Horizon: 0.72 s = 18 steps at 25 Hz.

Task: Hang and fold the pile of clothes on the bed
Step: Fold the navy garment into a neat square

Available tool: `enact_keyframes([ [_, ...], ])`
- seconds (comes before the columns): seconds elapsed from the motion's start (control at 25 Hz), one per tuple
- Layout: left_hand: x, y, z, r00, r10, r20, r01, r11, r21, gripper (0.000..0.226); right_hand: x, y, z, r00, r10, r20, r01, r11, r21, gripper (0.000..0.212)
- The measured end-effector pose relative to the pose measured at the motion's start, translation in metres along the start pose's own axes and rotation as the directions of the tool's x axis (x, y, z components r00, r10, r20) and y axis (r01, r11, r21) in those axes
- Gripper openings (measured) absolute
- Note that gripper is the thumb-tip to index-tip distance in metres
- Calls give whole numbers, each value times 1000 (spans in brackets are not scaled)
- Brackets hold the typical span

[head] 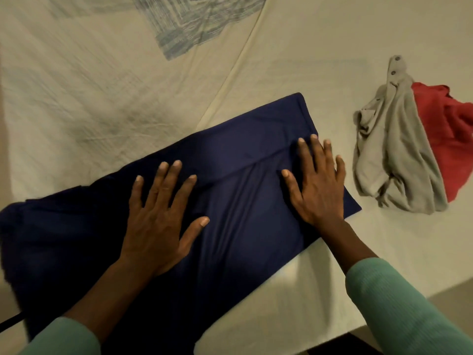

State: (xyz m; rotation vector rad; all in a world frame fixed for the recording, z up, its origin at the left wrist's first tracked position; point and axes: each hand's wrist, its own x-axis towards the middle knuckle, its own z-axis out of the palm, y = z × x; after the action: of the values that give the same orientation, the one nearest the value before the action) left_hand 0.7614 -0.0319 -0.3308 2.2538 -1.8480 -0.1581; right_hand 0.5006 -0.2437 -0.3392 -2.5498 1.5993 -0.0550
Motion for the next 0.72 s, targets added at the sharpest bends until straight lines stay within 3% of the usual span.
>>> enact_keyframes([
  [0.08, -16, 18, -7, 987, 160, -13, -161, 986, -33, 75, -28, 14, -8, 976, 213, -53, -214, 977, -16, 72],
  [0.2, -51, 46, -7, 941, 335, 46, -333, 942, -31, 69, -65, 34, -15, 867, 496, -56, -494, 868, 40, 65],
  [0.36, -85, 74, 4, 931, 346, 120, -358, 929, 97, 56, -63, 52, -28, 742, 668, 57, -625, 659, 419, 24],
  [0.44, -92, 86, 5, 937, 324, 130, -340, 933, 122, 52, -58, 59, -34, 691, 721, 53, -644, 581, 499, 15],
  [0.52, -95, 96, 6, 941, 299, 156, -316, 943, 103, 50, -59, 62, -39, 661, 750, 40, -657, 551, 515, 23],
  [0.64, -100, 108, 7, 941, 256, 221, -274, 960, 56, 57, -64, 59, -47, 605, 775, 183, -743, 468, 478, 59],
  [0.72, -99, 113, 7, 939, 225, 259, -238, 971, 20, 65, -63, 60, -45, 605, 750, 269, -769, 463, 441, 68],
])
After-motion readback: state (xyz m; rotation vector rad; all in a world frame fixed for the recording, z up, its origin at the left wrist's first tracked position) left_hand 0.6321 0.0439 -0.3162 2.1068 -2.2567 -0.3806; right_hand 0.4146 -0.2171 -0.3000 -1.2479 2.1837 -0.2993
